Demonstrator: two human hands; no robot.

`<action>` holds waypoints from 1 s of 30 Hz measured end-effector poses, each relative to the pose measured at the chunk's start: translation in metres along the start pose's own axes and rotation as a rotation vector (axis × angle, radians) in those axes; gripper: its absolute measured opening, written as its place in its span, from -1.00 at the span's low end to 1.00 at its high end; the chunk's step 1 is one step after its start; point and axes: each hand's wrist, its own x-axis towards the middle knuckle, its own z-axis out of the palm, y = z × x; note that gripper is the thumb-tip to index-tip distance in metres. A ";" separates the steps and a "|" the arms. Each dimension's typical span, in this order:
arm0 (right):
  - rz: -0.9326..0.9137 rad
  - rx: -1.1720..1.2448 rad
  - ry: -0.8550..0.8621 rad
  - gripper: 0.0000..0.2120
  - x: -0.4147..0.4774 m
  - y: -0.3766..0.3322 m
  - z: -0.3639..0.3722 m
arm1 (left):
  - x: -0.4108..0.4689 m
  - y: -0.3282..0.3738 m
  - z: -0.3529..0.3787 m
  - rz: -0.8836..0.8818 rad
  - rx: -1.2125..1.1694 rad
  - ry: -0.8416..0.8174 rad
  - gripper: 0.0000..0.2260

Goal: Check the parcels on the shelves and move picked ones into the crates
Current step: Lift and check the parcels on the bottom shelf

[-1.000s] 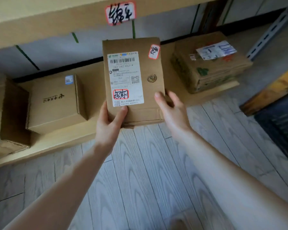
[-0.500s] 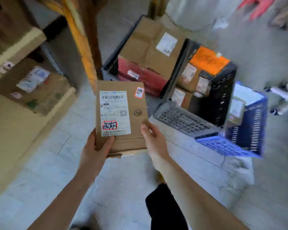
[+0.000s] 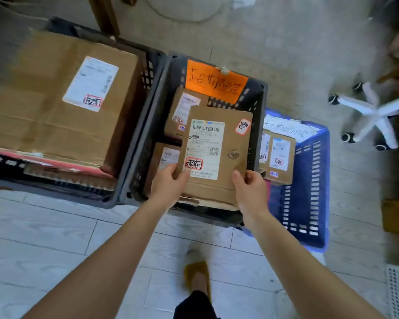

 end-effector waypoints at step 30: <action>-0.157 -0.992 -0.230 -0.41 0.124 0.137 0.064 | 0.115 -0.093 0.107 -0.274 0.300 -0.122 -0.73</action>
